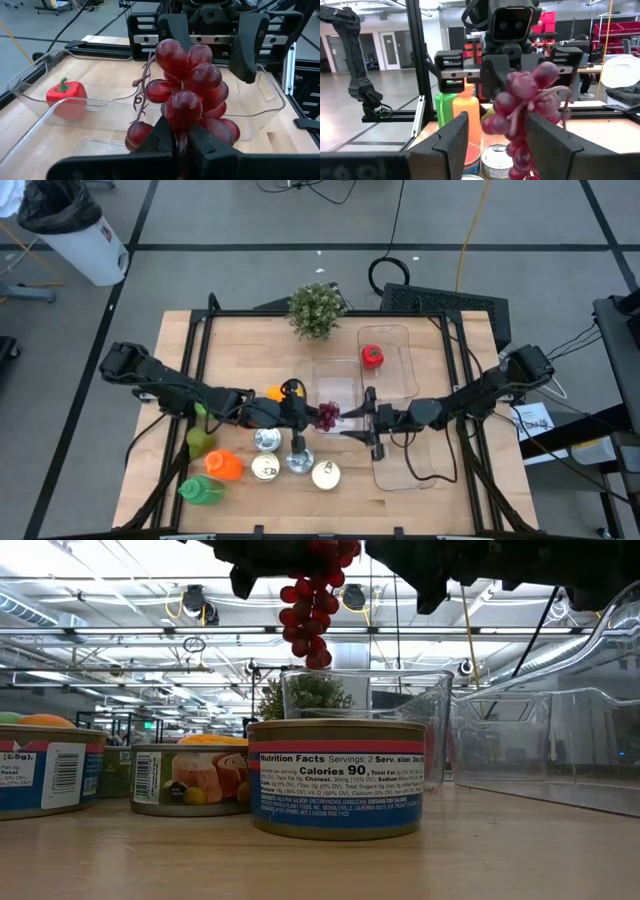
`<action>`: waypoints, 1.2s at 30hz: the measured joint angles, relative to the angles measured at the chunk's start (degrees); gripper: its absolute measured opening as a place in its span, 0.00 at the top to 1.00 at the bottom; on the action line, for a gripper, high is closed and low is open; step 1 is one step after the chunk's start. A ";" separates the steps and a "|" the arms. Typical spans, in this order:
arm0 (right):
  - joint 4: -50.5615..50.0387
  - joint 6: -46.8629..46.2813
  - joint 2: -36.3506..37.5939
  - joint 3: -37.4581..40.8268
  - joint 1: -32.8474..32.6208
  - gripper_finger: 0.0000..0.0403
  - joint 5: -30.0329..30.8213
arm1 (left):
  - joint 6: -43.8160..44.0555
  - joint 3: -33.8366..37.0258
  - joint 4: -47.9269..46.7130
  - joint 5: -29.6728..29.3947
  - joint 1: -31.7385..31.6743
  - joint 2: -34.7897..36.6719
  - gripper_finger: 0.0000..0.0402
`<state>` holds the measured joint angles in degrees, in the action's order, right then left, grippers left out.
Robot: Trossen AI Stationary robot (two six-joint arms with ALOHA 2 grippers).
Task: Pick & Place Food Item
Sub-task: Put the red grapes into the top transparent bin
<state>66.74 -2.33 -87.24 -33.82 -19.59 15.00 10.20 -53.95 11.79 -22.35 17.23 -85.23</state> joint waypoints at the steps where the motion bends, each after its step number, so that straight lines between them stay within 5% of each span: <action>1: 0.20 0.00 0.00 0.00 0.01 0.56 0.03 | -0.02 -0.02 0.02 0.00 0.00 0.00 0.98; 36: -1.81 -1.21 0.02 0.00 1.79 0.99 -1.74 | 0.04 0.00 0.02 0.02 0.00 0.02 0.91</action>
<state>64.92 -3.53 -87.22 -33.82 -17.80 13.26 10.24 -53.95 11.81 -22.33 17.23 -85.21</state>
